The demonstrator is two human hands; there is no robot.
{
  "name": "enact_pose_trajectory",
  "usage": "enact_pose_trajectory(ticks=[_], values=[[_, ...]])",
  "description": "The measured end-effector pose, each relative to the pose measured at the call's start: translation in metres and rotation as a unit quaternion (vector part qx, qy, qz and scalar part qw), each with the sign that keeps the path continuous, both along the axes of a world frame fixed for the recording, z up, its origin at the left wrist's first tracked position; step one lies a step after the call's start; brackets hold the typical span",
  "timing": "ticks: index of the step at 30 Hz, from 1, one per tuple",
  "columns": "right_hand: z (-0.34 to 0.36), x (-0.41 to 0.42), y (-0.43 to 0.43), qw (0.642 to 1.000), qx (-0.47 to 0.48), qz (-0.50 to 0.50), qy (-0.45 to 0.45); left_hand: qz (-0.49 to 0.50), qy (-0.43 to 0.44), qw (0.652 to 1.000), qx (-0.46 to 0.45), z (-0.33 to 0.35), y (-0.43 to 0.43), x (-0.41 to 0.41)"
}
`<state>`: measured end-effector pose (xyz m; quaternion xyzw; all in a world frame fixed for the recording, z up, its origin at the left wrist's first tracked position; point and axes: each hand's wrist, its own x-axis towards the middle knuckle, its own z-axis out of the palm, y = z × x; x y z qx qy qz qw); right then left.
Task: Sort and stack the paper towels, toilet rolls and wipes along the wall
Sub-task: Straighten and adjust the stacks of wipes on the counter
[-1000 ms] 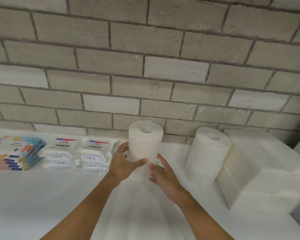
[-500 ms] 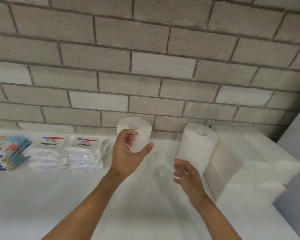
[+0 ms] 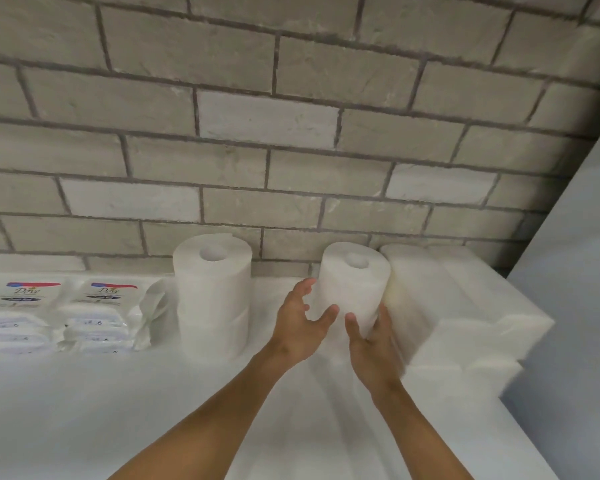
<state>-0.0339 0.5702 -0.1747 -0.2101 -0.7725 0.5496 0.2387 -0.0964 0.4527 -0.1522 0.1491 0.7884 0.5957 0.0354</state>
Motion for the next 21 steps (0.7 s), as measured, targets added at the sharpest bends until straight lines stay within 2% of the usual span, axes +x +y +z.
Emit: enact_pose_trajectory(ticks=[5, 10, 16, 21], values=[[-0.004, -0.012, -0.006, 0.998, -0.026, 0.005, 0.053, -0.072, -0.057, 0.995, 0.031, -0.005, 0.011, -0.007], [-0.002, -0.016, -0.007, 0.997, -0.032, 0.011, 0.068, -0.074, -0.042, 0.996, 0.041, -0.008, 0.006, -0.011], [-0.007, -0.023, -0.021, 0.999, -0.031, 0.036, 0.001, -0.036, -0.023, 0.999, 0.019, -0.012, -0.019, -0.01], [-0.004, -0.026, -0.044, 0.999, -0.03, 0.035, -0.014, -0.033, -0.014, 0.999, -0.009, -0.005, -0.046, -0.012]])
